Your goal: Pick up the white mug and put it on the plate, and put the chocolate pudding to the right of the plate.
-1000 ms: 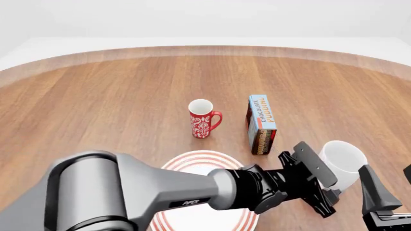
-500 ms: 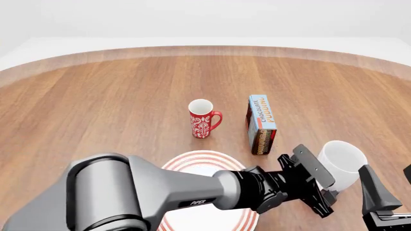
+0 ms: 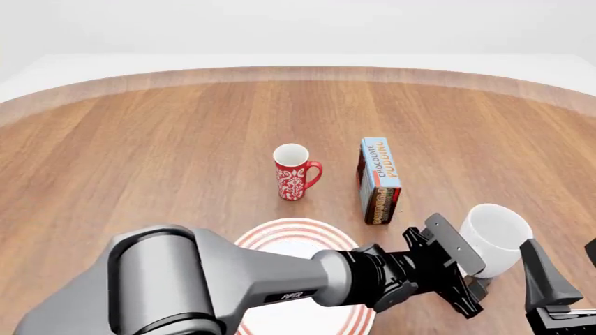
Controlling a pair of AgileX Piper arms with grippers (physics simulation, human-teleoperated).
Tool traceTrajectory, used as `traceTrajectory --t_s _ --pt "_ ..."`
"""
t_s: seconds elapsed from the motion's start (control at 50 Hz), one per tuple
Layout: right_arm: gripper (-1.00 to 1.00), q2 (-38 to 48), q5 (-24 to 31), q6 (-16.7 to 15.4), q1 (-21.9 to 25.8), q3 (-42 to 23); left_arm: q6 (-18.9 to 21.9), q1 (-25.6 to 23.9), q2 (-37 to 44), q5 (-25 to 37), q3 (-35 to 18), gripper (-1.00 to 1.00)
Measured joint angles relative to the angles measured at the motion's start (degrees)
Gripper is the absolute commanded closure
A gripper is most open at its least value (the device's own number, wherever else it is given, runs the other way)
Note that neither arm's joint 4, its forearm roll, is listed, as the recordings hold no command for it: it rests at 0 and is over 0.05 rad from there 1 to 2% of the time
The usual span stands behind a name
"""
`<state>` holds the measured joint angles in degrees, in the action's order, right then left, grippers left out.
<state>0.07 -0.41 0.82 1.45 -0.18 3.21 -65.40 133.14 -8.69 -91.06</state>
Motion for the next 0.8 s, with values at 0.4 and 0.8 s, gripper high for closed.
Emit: traceTrajectory --t_s 0.4,0.8 --pt "-1.00 0.00 0.00 0.00 0.00 0.00 -0.05 -0.01 0.13 0.00 -0.07 -1.00" --pt "-1.00 0.00 0.00 0.00 0.00 0.00 -0.46 0.05 0.35 -0.23 -0.06 1.00"
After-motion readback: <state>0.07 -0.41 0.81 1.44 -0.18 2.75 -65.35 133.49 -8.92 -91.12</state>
